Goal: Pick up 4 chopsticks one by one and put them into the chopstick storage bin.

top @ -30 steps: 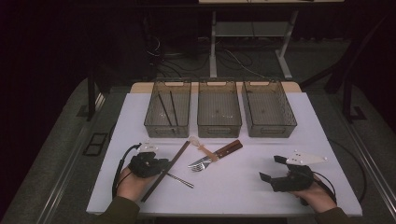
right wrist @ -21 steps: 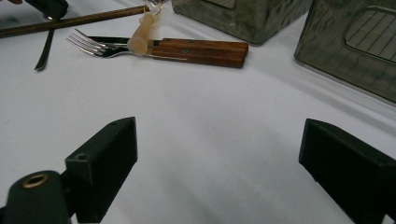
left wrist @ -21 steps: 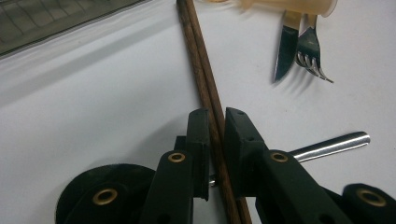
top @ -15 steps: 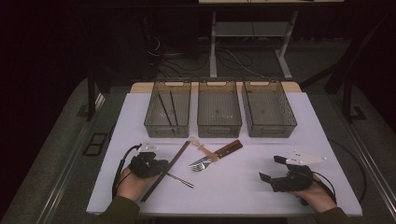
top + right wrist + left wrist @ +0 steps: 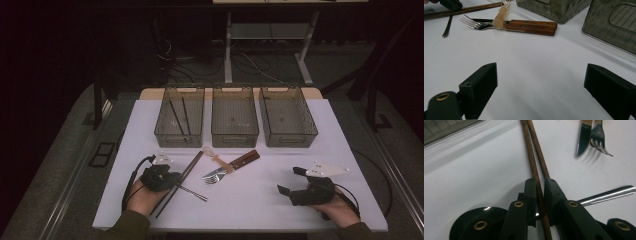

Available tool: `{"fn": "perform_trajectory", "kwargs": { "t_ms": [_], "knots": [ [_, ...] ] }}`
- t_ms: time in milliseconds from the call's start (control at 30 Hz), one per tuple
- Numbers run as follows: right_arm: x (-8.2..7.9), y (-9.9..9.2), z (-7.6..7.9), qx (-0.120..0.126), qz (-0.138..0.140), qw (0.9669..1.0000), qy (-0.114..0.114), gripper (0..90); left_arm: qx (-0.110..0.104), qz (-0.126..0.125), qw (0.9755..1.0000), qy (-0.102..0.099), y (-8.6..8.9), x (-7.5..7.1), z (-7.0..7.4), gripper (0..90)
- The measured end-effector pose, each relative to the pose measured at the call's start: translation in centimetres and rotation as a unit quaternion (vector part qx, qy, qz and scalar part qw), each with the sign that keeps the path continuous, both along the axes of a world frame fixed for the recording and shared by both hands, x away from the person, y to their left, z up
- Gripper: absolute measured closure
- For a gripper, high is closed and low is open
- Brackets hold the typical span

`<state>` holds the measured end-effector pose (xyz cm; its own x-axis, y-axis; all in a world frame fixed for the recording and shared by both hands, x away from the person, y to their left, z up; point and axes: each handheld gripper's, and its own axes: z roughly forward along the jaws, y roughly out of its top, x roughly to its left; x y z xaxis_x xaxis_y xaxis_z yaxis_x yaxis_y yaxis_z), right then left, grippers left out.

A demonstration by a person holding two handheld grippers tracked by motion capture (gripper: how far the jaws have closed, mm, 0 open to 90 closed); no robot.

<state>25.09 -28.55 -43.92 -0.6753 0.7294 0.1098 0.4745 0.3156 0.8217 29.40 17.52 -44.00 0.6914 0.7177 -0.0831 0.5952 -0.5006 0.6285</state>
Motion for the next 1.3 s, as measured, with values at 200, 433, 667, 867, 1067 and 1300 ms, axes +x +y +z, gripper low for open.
{"fn": "perform_trajectory", "kwargs": {
  "t_ms": [200,433,667,867,1067,1300],
  "knots": [
    [0.0,0.0,0.0,0.000,0.001,1.0000,0.000,11.1,0.007,0.010,0.9999,-0.002,-0.2,-0.1,0.0,82.0],
    [0.0,0.0,0.0,-0.001,0.002,1.0000,0.000,11.1,-0.003,0.023,0.9997,0.002,-0.1,-0.1,0.0,84.2],
    [0.0,0.0,0.0,-0.001,0.002,1.0000,0.000,11.1,-0.009,0.030,0.9995,0.006,-0.1,-0.1,0.0,84.7],
    [0.0,0.0,0.0,0.000,0.001,1.0000,0.000,11.1,-0.025,0.033,0.9991,0.001,0.3,-0.1,0.5,84.8],
    [0.0,0.0,0.0,-0.001,0.002,1.0000,0.000,11.1,-0.045,0.034,0.9984,0.000,0.8,-0.1,0.9,84.9],
    [0.0,0.0,0.1,0.000,0.002,1.0000,0.000,11.1,-0.056,0.025,0.9981,-0.009,0.8,-0.3,1.7,84.8]
  ]
}}
